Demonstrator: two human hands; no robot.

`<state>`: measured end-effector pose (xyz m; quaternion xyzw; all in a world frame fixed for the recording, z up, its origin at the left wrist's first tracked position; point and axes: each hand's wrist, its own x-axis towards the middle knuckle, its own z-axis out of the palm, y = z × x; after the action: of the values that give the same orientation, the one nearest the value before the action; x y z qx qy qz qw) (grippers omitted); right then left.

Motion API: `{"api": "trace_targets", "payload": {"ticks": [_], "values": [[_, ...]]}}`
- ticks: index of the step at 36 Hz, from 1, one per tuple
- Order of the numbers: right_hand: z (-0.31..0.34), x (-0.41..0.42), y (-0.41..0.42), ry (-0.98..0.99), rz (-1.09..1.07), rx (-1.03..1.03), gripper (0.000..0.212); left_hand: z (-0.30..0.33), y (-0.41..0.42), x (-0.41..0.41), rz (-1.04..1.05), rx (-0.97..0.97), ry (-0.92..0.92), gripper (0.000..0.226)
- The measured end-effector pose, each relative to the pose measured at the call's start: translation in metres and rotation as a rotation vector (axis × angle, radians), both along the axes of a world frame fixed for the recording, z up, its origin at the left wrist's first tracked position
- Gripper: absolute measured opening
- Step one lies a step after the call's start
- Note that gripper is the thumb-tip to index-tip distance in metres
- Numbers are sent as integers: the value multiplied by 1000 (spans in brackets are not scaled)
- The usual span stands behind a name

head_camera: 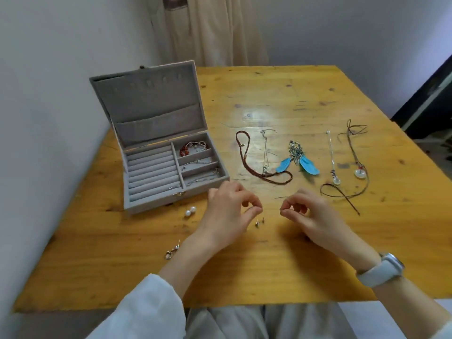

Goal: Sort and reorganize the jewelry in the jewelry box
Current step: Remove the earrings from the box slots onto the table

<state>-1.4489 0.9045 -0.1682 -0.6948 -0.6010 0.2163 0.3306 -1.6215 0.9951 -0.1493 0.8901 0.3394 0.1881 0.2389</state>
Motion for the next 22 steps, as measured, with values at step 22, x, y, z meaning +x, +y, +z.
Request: {"api": "trace_targets", "payload": {"ticks": [22], "values": [[-19,5,-7,-195,-63,26,7,-18,-11,30,-14,36,153,18]]}}
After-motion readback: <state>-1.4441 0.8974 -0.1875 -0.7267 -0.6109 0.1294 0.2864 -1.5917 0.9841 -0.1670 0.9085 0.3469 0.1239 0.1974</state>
